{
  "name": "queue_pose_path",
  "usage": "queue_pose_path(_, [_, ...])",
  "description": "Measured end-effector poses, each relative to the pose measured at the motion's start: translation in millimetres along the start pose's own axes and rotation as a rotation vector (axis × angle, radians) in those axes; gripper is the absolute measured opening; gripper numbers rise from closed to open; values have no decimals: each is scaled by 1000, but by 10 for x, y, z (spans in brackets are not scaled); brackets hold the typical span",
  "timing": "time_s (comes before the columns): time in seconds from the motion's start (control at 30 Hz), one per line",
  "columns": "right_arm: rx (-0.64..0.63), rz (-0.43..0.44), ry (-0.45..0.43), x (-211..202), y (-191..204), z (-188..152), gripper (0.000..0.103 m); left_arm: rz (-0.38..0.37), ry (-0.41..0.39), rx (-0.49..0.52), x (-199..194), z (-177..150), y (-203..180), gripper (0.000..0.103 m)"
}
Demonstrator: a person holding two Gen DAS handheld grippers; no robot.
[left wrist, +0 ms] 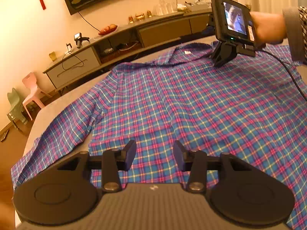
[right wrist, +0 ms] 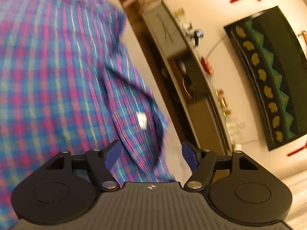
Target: Fold clothes
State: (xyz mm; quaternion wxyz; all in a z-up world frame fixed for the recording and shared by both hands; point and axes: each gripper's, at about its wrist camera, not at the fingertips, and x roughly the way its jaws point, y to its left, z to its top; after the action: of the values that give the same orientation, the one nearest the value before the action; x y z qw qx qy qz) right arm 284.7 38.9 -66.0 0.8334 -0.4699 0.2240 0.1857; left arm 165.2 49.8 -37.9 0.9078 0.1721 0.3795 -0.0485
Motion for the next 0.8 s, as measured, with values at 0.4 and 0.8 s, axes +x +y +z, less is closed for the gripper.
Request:
queue_pose_path(0.4, [431, 186, -32, 392, -1020, -6, 1, 0, 92, 102, 283, -163, -106, 43])
queue_pose_path(0.8, [930, 147, 122, 840, -1508, -422, 35, 23, 69, 91, 291, -161, -23, 43])
